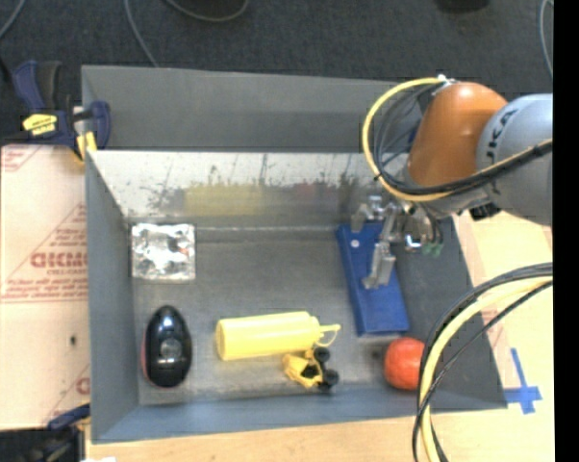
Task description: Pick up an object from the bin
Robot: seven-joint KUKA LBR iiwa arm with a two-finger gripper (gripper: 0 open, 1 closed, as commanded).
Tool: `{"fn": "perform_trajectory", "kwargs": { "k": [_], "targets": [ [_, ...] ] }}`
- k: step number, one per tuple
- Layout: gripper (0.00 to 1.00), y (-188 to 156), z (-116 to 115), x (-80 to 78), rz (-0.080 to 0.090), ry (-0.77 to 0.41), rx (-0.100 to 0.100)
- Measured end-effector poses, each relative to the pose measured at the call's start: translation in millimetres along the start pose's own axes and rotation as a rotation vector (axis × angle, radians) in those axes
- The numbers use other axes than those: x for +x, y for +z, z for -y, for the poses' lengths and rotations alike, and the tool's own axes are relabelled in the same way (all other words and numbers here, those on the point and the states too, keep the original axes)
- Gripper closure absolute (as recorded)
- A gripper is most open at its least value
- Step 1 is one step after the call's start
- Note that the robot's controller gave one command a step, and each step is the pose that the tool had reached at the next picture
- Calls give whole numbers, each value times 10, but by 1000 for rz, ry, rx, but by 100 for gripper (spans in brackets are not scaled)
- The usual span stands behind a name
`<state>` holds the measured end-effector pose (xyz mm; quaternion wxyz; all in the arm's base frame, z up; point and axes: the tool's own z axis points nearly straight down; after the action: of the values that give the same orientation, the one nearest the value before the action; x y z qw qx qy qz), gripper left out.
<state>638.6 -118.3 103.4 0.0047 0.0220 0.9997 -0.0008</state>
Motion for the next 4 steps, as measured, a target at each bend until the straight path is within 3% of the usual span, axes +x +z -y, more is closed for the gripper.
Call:
{"fn": "perform_trajectory", "kwargs": {
  "k": [1, 2, 3, 4],
  "targets": [
    [100, 156, -17, -167, 15, 48, 2],
    [100, 156, -17, -168, 15, 47, 2],
    [100, -270, 92, -151, 11, 28, 2],
    [100, -711, -107, -47, 18, 24, 5]
  ]
}}
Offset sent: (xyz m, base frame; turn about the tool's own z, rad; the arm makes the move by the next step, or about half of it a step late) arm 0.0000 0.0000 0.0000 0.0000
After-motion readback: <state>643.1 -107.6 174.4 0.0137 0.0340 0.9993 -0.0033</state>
